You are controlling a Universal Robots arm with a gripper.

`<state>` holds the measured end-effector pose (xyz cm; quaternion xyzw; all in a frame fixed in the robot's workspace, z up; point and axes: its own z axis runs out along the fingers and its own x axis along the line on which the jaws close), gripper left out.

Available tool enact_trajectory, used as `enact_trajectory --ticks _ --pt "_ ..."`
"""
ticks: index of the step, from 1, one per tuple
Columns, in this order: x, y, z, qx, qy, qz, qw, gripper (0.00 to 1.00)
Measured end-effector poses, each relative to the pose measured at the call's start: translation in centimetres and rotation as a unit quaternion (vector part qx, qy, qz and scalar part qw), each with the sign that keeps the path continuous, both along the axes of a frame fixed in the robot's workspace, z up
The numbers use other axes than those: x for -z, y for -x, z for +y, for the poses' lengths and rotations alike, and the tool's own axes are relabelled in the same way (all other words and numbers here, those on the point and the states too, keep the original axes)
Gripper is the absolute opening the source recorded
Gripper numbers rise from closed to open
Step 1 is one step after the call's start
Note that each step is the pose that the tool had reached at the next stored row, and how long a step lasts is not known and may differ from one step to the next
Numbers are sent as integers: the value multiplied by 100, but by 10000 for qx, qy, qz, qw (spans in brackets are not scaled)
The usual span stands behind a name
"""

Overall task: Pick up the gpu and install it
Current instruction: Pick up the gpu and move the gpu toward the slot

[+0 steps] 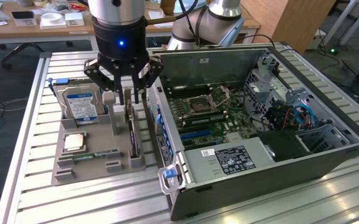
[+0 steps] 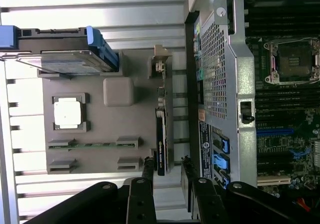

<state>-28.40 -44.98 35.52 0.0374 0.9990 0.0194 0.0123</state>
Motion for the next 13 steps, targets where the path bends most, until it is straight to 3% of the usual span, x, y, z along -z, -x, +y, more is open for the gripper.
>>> enact_trajectory --ticks 13 --pt "56 0 0 0 -1 -1 10000 36"
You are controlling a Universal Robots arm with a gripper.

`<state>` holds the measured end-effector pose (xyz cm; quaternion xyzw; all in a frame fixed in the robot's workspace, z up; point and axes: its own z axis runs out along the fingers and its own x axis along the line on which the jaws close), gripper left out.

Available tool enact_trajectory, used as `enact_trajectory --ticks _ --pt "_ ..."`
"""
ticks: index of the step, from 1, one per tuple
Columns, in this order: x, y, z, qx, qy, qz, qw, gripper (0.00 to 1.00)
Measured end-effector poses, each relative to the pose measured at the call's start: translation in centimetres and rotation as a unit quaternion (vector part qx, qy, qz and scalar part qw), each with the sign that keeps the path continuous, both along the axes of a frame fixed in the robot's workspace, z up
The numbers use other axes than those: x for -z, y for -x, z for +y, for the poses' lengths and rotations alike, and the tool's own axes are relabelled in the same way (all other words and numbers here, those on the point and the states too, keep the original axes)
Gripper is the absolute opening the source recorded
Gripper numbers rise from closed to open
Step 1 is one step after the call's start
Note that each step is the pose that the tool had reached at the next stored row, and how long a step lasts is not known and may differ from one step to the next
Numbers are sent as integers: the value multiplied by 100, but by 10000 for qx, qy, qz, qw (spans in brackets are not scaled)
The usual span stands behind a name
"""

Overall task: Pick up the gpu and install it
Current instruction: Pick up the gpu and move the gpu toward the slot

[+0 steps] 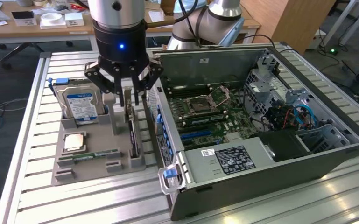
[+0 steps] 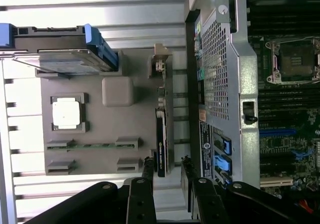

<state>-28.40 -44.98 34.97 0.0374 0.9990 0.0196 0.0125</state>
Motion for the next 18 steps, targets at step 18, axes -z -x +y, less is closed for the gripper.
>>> enact_trajectory --ticks 18 --pt "161 0 0 0 0 0 10000 36"
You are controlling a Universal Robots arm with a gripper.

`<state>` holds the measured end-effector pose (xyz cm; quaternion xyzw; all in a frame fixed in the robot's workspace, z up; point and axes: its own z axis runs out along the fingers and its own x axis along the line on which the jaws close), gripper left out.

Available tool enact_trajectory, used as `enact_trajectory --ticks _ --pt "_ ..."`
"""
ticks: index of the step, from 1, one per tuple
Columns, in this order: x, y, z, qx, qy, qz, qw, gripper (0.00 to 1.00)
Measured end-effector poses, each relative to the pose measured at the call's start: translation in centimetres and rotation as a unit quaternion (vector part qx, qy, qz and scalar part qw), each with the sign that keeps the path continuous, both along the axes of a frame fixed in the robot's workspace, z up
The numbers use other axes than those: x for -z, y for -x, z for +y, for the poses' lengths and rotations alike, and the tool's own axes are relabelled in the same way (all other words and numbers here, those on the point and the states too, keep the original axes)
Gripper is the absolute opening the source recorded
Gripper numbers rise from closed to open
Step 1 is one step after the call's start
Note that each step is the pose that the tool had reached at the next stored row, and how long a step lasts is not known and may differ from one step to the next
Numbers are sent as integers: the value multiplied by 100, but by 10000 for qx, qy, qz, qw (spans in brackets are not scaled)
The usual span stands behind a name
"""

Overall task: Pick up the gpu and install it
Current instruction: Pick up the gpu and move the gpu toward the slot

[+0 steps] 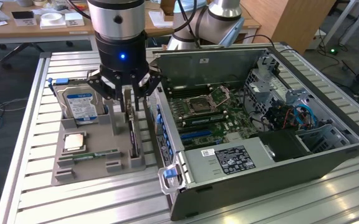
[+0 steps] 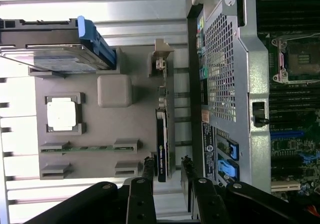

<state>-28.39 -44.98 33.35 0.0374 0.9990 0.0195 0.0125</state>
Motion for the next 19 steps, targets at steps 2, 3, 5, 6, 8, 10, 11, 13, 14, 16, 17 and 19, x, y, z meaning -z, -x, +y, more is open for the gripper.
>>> enact_trajectory --ticks 2,3,5,6,8,10,11,13,14,16,17,19 --pt "13 0 0 0 -1 -1 10000 36" --pt "18 0 0 0 0 0 10000 36" --pt "31 0 0 0 0 0 10000 36" --pt "36 0 0 0 0 0 10000 36" --pt "49 0 0 0 0 0 10000 36" --pt "67 0 0 0 0 0 10000 36" --pt "77 0 0 0 0 0 10000 36" --pt "98 0 0 0 0 0 10000 36" --pt "108 0 0 0 0 0 10000 36" --pt "127 0 0 0 0 0 10000 36" --pt "130 0 0 0 0 1 10000 36" --pt "130 0 0 0 1 1 10000 36"
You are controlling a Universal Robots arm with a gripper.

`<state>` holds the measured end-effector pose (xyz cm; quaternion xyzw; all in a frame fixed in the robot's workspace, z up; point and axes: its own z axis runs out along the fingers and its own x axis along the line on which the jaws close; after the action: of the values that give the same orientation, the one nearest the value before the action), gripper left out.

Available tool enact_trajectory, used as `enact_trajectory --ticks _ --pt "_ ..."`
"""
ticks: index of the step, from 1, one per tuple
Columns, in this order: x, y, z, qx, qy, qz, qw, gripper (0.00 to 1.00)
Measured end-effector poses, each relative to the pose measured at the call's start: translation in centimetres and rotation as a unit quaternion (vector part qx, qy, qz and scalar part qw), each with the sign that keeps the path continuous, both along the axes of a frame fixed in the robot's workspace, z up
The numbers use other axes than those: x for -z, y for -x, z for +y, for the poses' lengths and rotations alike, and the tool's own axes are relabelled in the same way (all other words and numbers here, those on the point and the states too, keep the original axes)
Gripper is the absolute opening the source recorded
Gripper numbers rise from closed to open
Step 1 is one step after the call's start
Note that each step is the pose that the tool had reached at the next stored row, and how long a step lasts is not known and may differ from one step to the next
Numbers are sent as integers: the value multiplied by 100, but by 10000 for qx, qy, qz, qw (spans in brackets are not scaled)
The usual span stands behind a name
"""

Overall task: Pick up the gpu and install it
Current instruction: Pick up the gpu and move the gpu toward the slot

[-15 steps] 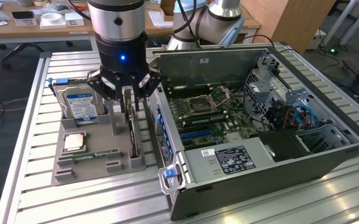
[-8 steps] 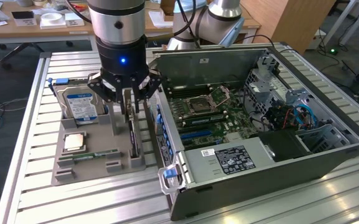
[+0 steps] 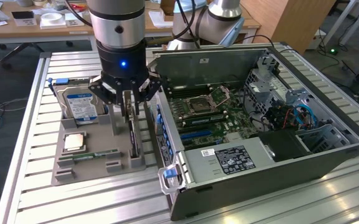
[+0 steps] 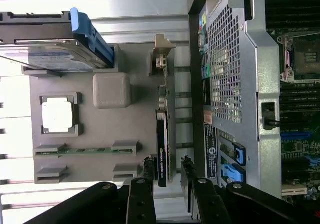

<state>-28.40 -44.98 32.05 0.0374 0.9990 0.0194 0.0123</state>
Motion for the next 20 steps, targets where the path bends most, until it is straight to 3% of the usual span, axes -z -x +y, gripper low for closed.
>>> enact_trajectory --ticks 20 --pt "287 0 0 0 -2 -2 10000 36"
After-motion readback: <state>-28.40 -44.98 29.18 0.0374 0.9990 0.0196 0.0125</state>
